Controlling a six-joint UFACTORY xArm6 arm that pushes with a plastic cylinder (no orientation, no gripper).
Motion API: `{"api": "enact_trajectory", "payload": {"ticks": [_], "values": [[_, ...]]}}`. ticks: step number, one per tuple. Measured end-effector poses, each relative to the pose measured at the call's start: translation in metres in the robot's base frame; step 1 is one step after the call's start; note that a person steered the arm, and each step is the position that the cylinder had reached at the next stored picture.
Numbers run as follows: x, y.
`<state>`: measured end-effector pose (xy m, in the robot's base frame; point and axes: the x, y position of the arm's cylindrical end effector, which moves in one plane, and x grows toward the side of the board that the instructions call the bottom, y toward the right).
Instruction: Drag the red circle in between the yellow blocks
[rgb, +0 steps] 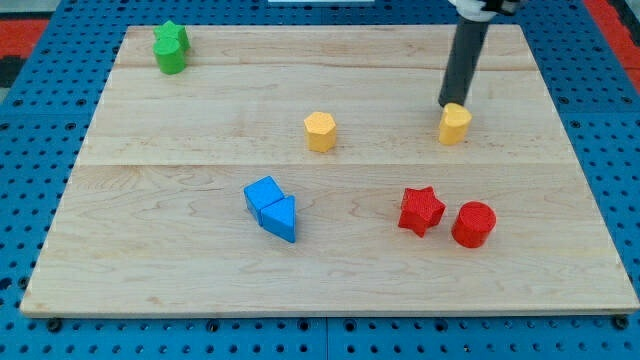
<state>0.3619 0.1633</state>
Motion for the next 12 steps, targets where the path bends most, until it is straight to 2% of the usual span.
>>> {"api": "enact_trajectory", "payload": {"ticks": [1, 2, 3, 4, 5, 9, 10, 11, 12], "values": [[0.016, 0.016], [0.045, 0.101], [0.094, 0.105], [0.101, 0.107], [0.147, 0.107], [0.15, 0.111], [0.161, 0.113], [0.199, 0.109], [0.187, 0.084]]}}
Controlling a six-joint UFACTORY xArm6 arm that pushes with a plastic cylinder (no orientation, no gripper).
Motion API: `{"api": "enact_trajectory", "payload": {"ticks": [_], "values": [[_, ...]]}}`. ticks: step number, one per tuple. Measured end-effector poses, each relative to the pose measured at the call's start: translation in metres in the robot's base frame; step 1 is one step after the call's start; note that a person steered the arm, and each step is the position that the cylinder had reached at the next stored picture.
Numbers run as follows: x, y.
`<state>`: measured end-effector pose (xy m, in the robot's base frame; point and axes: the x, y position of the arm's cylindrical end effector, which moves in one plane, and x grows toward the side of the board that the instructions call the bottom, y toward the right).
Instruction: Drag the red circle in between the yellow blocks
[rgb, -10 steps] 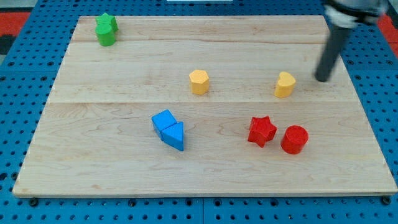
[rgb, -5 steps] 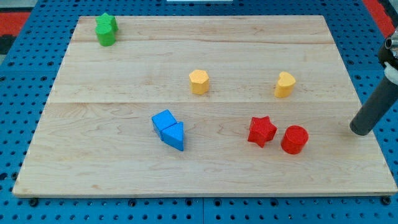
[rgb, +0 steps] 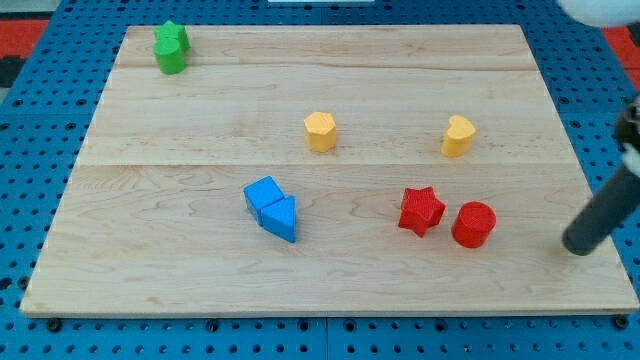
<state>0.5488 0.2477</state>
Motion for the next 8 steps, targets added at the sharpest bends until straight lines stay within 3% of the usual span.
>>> {"api": "enact_trajectory", "payload": {"ticks": [2, 3, 4, 5, 6, 7, 8], "values": [[-0.001, 0.0], [0.038, -0.033], [0.024, -0.055], [-0.029, -0.06], [-0.016, -0.039], [0.028, -0.066], [-0.011, -0.085]]}}
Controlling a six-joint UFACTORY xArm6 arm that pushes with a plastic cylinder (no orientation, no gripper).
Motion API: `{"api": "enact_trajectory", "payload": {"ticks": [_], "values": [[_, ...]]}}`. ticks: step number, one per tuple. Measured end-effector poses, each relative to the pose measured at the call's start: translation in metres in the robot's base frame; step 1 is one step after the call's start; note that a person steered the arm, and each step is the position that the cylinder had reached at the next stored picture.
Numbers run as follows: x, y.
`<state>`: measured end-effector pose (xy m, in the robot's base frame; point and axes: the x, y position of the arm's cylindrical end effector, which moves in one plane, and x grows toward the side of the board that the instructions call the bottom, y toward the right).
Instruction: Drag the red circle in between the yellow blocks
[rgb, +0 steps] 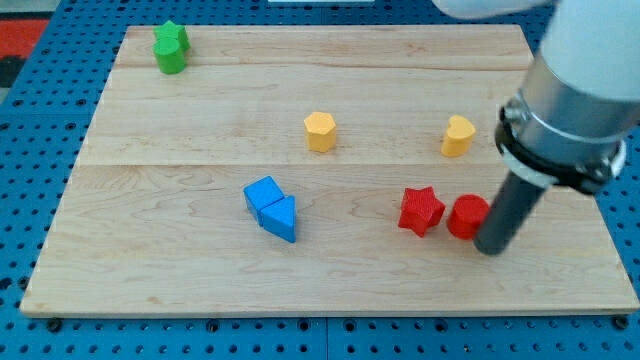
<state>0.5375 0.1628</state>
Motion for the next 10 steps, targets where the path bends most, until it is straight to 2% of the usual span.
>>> {"api": "enact_trajectory", "payload": {"ticks": [1, 2, 4, 5, 6, 10], "values": [[-0.04, 0.0], [-0.066, -0.031], [-0.073, -0.066], [-0.063, -0.072], [-0.076, -0.109], [-0.106, -0.077]]}}
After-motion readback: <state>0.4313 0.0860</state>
